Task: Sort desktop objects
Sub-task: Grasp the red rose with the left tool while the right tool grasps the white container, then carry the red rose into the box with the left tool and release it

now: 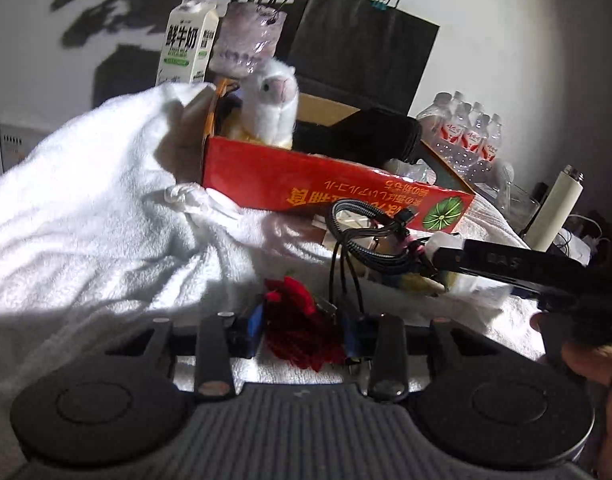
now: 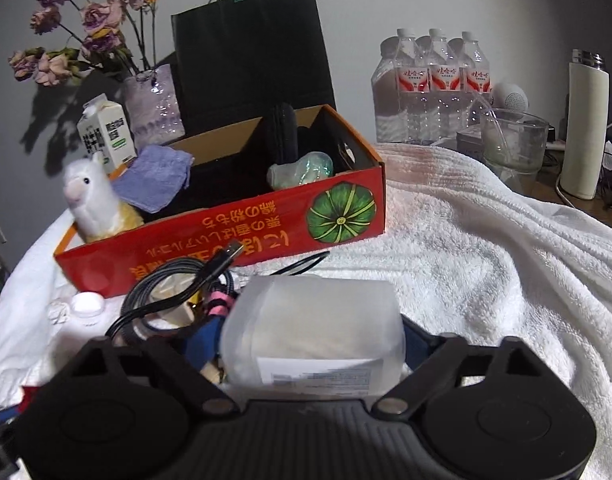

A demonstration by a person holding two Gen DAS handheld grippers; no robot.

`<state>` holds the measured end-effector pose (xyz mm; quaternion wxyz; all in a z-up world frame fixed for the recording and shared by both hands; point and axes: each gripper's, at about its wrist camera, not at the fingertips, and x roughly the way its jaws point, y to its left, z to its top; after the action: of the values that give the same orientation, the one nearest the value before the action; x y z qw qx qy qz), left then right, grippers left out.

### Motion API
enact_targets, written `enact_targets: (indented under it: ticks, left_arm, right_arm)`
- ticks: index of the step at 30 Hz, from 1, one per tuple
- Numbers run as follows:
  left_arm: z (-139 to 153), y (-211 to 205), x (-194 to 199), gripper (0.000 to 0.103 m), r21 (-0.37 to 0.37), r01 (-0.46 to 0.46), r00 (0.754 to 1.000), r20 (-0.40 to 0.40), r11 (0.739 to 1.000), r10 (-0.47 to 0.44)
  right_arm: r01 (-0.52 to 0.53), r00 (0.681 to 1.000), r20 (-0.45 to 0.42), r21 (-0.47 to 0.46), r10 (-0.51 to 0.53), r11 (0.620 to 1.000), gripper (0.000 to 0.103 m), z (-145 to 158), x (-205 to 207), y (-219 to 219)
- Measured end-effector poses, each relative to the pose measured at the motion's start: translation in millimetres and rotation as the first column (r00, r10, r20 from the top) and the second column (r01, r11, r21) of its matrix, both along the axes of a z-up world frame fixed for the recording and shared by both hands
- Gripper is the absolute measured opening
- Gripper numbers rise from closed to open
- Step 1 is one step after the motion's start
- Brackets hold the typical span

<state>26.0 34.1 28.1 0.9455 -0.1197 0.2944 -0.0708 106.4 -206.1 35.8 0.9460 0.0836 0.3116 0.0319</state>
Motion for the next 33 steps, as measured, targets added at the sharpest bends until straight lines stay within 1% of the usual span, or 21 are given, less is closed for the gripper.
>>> enact_targets:
  ticks: [3, 7, 11, 17, 20, 22, 23, 24, 25, 26, 28, 29, 30, 31, 33]
  left_arm:
    - [6.4, -3.7, -10.0, 0.037, 0.019, 0.007, 1.000, 0.019, 1.000, -0.007]
    - [15.2, -7.2, -28.6, 0.037, 0.016, 0.014, 0.999, 0.038, 1.000, -0.014]
    - [24.9, -13.4, -52.0, 0.037, 0.044, 0.032, 0.997, 0.069, 0.999, -0.035]
    - [36.6, -24.3, -93.4, 0.037, 0.072, 0.076, 0.991, 0.101, 0.994, -0.083]
    - [37.0, -31.6, -111.3, 0.037, 0.081, 0.098, 0.989, 0.101, 0.992, -0.106]
    - [36.5, -36.2, -119.9, 0.037, 0.078, 0.113, 0.988, 0.095, 0.990, -0.121]
    - [36.4, -38.0, -122.5, 0.037, 0.073, 0.123, 0.988, 0.090, 0.990, -0.129]
    - [37.0, -40.1, -125.1, 0.037, 0.072, 0.132, 0.986, 0.091, 0.989, -0.138]
    - [38.9, -42.7, -128.3, 0.037, 0.075, 0.141, 0.984, 0.099, 0.987, -0.148]
    - [41.4, -44.8, -131.4, 0.037, 0.080, 0.148, 0.981, 0.112, 0.986, -0.157]
    - [45.3, -47.8, -135.5, 0.037, 0.095, 0.154, 0.977, 0.134, 0.984, -0.166]
    - [46.3, -48.8, -136.4, 0.037, 0.103, 0.153, 0.976, 0.139, 0.983, -0.166]
    - [46.8, -49.1, -136.5, 0.037, 0.108, 0.151, 0.976, 0.140, 0.983, -0.165]
    - [46.4, -47.9, -136.0, 0.037, 0.109, 0.148, 0.977, 0.140, 0.983, -0.163]
    - [43.6, -44.7, -133.4, 0.037, 0.106, 0.143, 0.979, 0.130, 0.984, -0.156]
  right_arm:
    - [-0.007, 1.000, 0.004, -0.003, 0.007, 1.000, 0.081, 1.4, -4.5, -2.9]
    - [-0.023, 1.000, 0.008, 0.012, 0.023, 1.000, 0.081, 7.9, -26.7, -13.1]
    - [-0.061, 0.997, 0.038, -0.029, 0.062, 0.998, 0.081, 18.1, -66.1, -15.3]
    - [-0.174, 0.979, 0.098, -0.074, 0.180, 0.982, 0.081, 39.5, -136.5, -14.9]
    - [-0.184, 0.970, 0.145, -0.084, 0.195, 0.979, 0.081, 50.4, -166.4, -17.7]
    - [-0.186, 0.962, 0.192, -0.059, 0.194, 0.981, 0.081, 56.4, -180.3, -23.0]
    - [-0.186, 0.960, 0.210, -0.026, 0.187, 0.982, 0.081, 58.1, -184.1, -28.1]
    - [-0.181, 0.961, 0.216, 0.013, 0.174, 0.983, 0.081, 57.8, -184.8, -32.7]
    - [-0.175, 0.966, 0.199, 0.032, 0.166, 0.984, 0.081, 56.0, -182.9, -35.3]
    - [-0.166, 0.971, 0.177, 0.014, 0.161, 0.986, 0.082, 53.4, -180.5, -34.8]
    - [-0.170, 0.970, 0.161, -0.081, 0.181, 0.982, 0.082, 44.9, -179.5, -28.5]
    - [-0.161, 0.974, 0.139, -0.130, 0.179, 0.978, 0.083, 38.7, -177.4, -24.8]
    - [-0.133, 0.981, 0.119, -0.166, 0.154, 0.977, 0.086, 33.2, -175.7, -23.1]
    - [-0.103, 0.987, 0.103, -0.196, 0.125, 0.975, 0.087, 29.1, -174.9, -22.9]
    - [-0.078, 0.990, 0.100, -0.217, 0.101, 0.973, 0.087, 24.8, -176.2, -27.6]
